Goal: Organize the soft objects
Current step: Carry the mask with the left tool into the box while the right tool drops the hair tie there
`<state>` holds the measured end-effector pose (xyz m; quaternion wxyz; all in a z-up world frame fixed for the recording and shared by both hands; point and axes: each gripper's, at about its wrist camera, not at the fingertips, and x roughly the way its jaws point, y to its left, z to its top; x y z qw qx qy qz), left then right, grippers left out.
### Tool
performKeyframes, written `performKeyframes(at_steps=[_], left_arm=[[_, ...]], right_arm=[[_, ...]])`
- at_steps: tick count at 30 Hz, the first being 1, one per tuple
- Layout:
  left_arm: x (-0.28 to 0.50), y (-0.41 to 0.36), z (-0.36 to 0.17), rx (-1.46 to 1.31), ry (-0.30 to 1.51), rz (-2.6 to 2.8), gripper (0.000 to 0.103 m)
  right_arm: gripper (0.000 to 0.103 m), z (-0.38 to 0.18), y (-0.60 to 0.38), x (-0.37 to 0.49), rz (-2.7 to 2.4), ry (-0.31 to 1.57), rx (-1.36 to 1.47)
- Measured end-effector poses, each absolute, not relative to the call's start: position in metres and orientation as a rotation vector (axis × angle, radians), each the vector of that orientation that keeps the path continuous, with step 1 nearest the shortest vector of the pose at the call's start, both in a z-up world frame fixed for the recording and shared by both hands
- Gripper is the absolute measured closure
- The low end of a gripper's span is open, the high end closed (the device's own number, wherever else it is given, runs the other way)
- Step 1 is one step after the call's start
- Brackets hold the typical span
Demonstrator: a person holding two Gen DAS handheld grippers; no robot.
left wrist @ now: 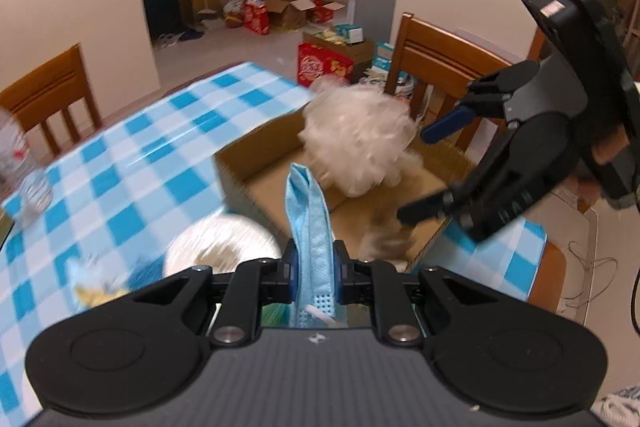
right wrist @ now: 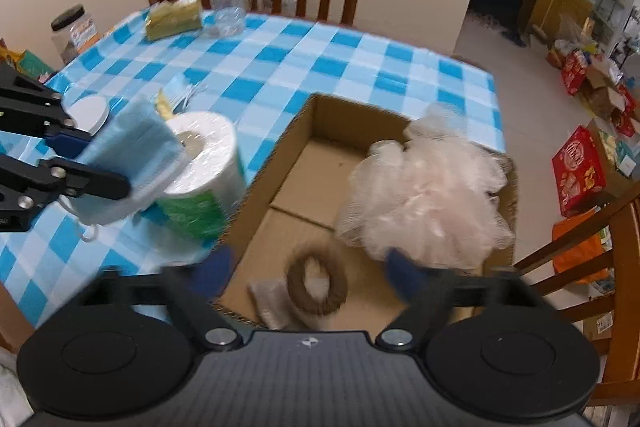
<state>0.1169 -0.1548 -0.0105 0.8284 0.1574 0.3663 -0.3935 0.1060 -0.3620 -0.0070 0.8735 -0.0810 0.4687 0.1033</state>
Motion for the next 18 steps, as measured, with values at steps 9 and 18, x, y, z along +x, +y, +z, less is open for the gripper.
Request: performKeyframes(at_steps=[9, 18], left_arm=[[0.143, -0.221, -0.034, 0.329, 0.791, -0.846, 0.084], [0.144, -0.237, -0.043, 0.31, 0.772, -0.795, 0.02]], right_arm=[[0.0, -0.02, -0.39, 0.092, 0.175, 0.981, -0.114], [0.0, -0.029, -0.392, 0.075, 0.145, 0.984, -0.101]])
